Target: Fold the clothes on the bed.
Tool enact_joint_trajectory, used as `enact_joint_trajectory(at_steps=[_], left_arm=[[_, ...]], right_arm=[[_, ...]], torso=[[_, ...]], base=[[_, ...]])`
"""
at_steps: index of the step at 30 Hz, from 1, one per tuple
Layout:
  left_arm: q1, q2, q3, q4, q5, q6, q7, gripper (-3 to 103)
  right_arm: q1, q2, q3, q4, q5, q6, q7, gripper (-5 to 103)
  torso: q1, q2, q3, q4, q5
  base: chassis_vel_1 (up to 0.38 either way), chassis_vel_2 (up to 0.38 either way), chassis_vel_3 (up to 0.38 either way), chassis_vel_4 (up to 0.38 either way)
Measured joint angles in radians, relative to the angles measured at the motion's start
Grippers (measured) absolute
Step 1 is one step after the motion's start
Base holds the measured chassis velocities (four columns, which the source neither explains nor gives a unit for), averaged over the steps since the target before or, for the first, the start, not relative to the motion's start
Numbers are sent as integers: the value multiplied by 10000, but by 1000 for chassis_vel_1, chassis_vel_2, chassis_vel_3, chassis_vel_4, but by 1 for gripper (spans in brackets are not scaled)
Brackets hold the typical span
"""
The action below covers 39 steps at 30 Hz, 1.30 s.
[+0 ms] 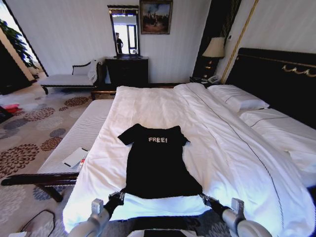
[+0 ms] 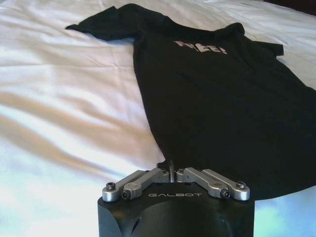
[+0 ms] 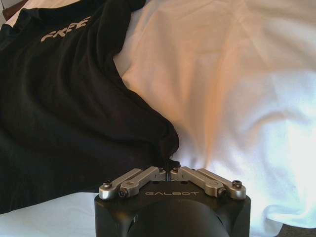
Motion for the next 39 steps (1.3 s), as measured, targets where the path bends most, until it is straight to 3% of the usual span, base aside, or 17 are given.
enact_joint_trajectory(at_steps=[1, 4, 6, 10, 14, 16, 20, 22, 23, 30, 39], left_arm=[[178, -8, -171, -130, -110, -1, 46, 6], [415, -47, -470, -211, -284, -6, 219, 22], [372, -62, -466, -121, -284, -7, 232, 26], [-247, -155, -91, 412, -283, -5, 206, 38], [-1099, -196, 501, 961, -206, 4, 92, 59], [-1190, -204, 578, 1004, -206, 3, 77, 59], [-1413, -221, 954, 999, -229, 6, 24, 81], [-1384, -212, 990, 960, -229, 6, 24, 81], [-1298, -193, 1030, 900, -229, 7, 24, 92], [-1256, -284, 1212, 912, -140, -67, 77, 100], [-1331, -438, 1468, 899, -87, -230, 123, 98]], right_arm=[[20, 4, -21, -25, -2, 1, 0, 0], [64, 14, -96, -116, -25, 6, -2, 0], [70, 16, -112, -125, -30, 6, -2, 0], [73, 16, -133, -122, -36, 7, -2, 0], [23, 3, -59, -115, -31, 8, -3, 0], [15, 2, -51, -113, -30, 7, -4, 0], [5, -18, -31, -85, -29, 8, -4, 0], [14, -32, -31, -83, -27, 7, -4, 0], [49, -60, -32, -82, -15, -1, 2, 0], [142, -117, -71, -91, 32, -31, 38, 0], [103, -121, -70, -159, -6, -31, 30, 0]], torso=[[0, 0, 0, 0, 0], [0, 0, 0, 1, 2], [0, 0, 0, 0, 1], [0, 0, 0, -1, -3], [0, 0, 0, -2, -1], [0, 0, 0, -2, -2], [0, 0, 0, -1, -2], [0, 0, 1, -2, -2], [0, 0, 0, -2, 0], [1, 0, 0, 1, 0], [0, 0, 0, -1, -1]], base=[[0, 0, 0, 0], [0, 0, 0, 0], [0, 0, 0, 0], [0, 0, 0, 0], [0, 0, 0, 0], [0, 0, 0, 0], [0, 0, 0, 0], [0, 0, 0, 0], [0, 0, 0, 0], [0, 0, 0, 0], [0, 0, 0, 0]])
